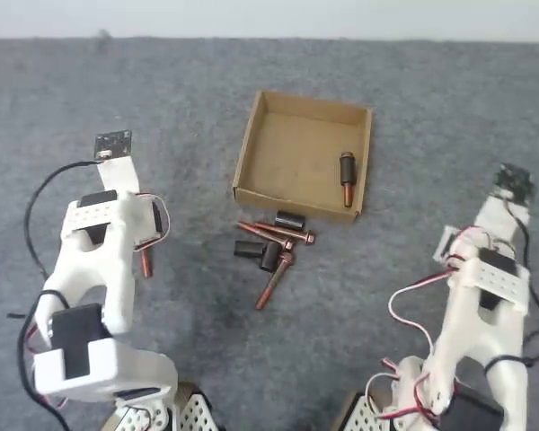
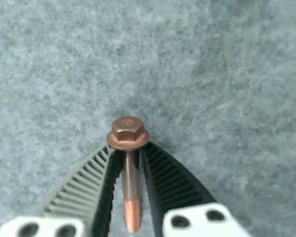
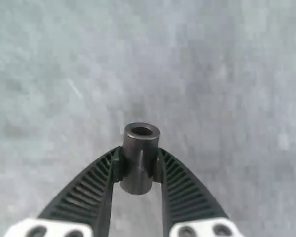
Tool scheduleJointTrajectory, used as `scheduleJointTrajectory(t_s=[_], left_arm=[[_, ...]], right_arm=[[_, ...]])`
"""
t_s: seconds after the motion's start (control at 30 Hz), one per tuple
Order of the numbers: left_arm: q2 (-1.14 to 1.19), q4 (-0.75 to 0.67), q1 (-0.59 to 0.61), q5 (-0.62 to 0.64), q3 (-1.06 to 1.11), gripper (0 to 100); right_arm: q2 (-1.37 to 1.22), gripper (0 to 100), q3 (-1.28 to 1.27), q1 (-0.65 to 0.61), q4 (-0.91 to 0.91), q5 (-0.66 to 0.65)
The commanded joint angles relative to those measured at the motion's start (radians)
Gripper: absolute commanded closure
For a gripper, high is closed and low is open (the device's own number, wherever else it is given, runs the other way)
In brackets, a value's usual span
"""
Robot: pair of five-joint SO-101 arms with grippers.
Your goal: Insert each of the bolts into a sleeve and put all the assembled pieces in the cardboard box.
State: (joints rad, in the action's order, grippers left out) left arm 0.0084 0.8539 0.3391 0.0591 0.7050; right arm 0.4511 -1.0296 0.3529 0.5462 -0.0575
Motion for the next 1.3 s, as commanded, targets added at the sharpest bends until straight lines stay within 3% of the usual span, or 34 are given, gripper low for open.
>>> scheduleJointTrajectory(t_s=[0.0,0.57,0.8,0.9,1.13,1.27], left_arm=[[-0.069,-0.002,0.009,0.009,-0.005,99],[-0.069,0.003,0.009,0.008,-0.004,99],[-0.069,0.003,0.011,0.008,0.005,99],[-0.069,0.003,0.011,0.008,0.005,99],[-0.069,0.003,0.009,0.008,0.005,99],[-0.069,0.0,0.009,0.008,0.005,99]], right_arm=[[0.039,99.3,0.057,-0.084,-0.16,-0.014],[0.036,99.2,0.049,-0.344,-0.756,-0.011],[0.028,99.2,0.049,-0.389,-0.842,-0.009],[-0.033,99.2,0.049,-0.406,-0.908,-0.008],[-0.272,99.2,0.051,-0.444,-1.326,-0.008],[-0.361,99.2,0.055,-0.486,-1.428,-0.011]])
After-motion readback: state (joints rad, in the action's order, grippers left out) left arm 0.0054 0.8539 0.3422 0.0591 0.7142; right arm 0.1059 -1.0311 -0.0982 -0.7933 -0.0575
